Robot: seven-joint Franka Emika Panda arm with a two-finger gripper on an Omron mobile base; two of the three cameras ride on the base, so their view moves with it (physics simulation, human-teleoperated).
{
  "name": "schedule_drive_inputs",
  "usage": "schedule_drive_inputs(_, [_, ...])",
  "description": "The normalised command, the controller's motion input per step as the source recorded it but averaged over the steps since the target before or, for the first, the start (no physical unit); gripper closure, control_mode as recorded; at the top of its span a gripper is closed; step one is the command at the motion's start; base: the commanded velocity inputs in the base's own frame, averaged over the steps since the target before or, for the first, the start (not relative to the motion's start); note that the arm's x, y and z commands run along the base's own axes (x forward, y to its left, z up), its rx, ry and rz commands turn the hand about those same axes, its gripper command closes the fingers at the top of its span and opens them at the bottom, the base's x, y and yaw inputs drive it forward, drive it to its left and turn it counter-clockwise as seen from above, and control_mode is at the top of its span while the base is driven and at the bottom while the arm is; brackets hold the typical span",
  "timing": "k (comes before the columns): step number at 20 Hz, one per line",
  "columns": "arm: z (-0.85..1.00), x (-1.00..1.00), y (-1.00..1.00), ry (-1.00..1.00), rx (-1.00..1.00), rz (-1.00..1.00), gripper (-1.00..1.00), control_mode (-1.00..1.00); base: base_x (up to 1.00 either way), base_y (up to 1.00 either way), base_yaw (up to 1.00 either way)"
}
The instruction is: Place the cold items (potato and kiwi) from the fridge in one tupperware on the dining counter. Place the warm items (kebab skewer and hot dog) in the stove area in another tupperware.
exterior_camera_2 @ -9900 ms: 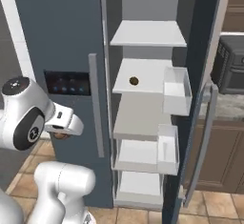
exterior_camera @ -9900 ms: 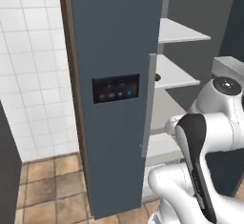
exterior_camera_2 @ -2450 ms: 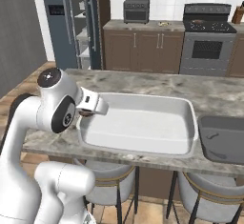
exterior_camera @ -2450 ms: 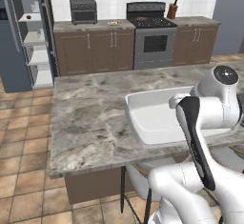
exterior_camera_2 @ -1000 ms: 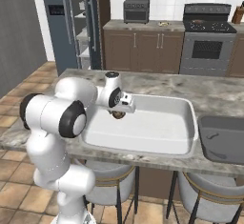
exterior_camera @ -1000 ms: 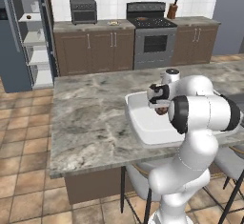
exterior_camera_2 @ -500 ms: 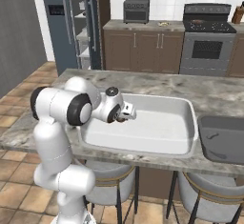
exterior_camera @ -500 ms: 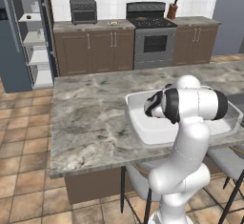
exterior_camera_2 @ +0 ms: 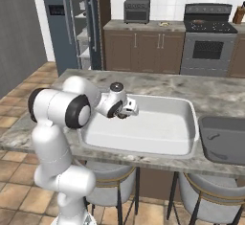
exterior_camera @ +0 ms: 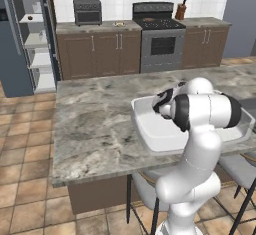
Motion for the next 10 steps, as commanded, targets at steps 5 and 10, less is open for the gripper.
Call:
schedule_drive_inputs(5, [0.95, 0.00, 0.00, 0.15, 0.00, 0.08, -1.00, -1.00, 0.00, 0.00, 0.00])
schedule_drive_inputs(10, [1.00, -0.09, 0.00, 0.05, 0.00, 0.08, -1.00, -1.00, 0.00, 0.00, 0.00])
